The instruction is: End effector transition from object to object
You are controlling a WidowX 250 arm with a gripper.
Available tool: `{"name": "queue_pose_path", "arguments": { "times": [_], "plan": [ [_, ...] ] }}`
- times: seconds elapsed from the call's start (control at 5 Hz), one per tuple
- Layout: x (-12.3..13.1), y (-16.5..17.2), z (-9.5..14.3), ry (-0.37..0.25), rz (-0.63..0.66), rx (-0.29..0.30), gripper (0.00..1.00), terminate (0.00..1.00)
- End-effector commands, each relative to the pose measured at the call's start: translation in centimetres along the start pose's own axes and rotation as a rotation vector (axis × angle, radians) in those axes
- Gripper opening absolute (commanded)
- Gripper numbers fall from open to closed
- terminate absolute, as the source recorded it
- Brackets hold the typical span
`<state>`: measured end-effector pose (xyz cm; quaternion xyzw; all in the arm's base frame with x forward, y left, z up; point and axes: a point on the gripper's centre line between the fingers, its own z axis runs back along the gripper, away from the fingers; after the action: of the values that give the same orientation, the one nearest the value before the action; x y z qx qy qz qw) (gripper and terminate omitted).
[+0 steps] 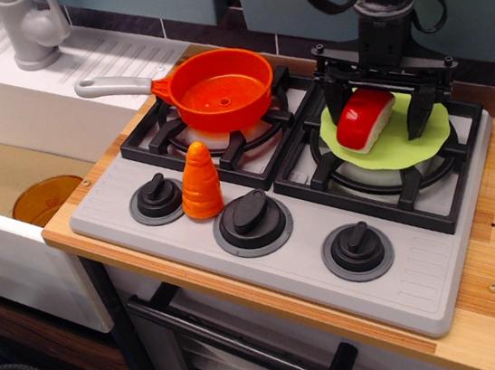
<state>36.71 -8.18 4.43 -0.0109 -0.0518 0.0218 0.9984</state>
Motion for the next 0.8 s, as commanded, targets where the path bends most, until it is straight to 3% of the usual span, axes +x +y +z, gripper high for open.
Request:
{"name": "queue_pose_path", "arguments": {
  "times": [0.0,0.6],
  "plan": [
    [0.0,0.0,0.0,0.000,0.000,0.000,1.00,0.00],
    [-1.9,-0.4,15.2,0.110,0.027,0.134,1.00,0.00]
  ]
}}
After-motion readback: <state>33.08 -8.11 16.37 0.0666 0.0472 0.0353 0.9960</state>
